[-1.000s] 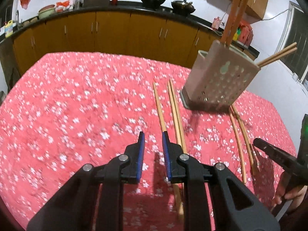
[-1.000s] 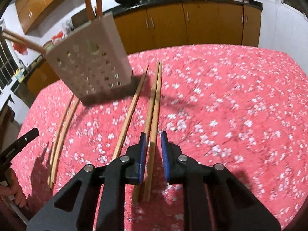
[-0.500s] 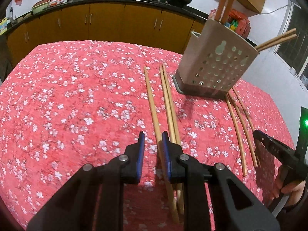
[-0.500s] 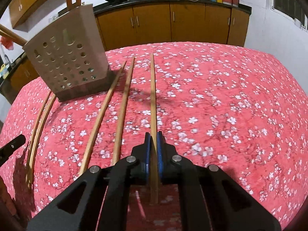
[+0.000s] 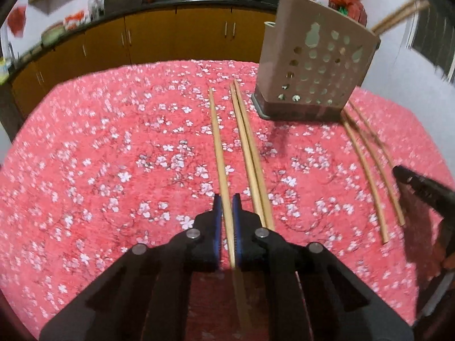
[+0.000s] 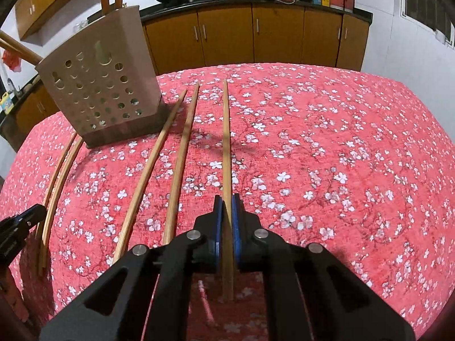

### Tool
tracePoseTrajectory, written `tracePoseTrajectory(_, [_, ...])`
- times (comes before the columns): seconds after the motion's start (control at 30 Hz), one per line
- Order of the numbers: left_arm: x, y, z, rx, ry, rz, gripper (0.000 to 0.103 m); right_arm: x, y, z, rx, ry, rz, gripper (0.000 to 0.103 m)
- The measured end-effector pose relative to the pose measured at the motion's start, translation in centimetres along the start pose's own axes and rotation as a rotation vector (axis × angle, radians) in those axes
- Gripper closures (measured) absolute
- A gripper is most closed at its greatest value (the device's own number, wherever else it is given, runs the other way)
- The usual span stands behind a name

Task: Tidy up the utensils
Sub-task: 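Lower the left tool and grasp a chopstick while the right tool grasps another chopstick, then hold the grasped chopsticks in both tools at the table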

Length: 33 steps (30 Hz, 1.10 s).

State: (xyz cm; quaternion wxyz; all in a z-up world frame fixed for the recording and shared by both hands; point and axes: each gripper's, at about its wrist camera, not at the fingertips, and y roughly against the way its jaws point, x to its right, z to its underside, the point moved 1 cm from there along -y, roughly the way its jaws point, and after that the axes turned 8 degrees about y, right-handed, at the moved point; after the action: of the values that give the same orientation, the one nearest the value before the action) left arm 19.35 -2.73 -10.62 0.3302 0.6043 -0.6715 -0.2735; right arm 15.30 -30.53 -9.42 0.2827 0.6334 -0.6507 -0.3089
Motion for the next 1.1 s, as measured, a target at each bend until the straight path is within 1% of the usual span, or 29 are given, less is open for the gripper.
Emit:
tracePoseTrajectory(0.13, [-0.3, -0.2, -0.4, 0.006, -0.001, -0.038, 0.095, -0.4, -0.3, -0.2, 0.000, 0.009, 0.000, 0.095])
tracePoseTrajectory(0.33, [-3.4, -1.0, -2.3, 0.014, 0.052, -0.096, 0.095, -0.7, -0.3, -0.2, 0.003, 0.025, 0.003, 0.095])
tracePoseTrajectory(0.47, [-4.3, -0.9, -2.6, 0.014, 0.075, -0.073, 0.095, -0.9, -0.6, -0.3, 0.010, 0.038, 0.013, 0.095])
tracePoseTrajectory(0.8, [-4.9, -0.7, -2.5, 0.013, 0.069, -0.077, 0.095, -0.5, -0.6, -0.3, 0.011, 0.031, 0.003, 0.095])
tracePoseTrajectory(1.1, [-4.7, -0.9, -2.6, 0.011, 0.067, -0.079, 0.095, -0.5, -0.7, -0.3, 0.011, 0.032, 0.004, 0.095])
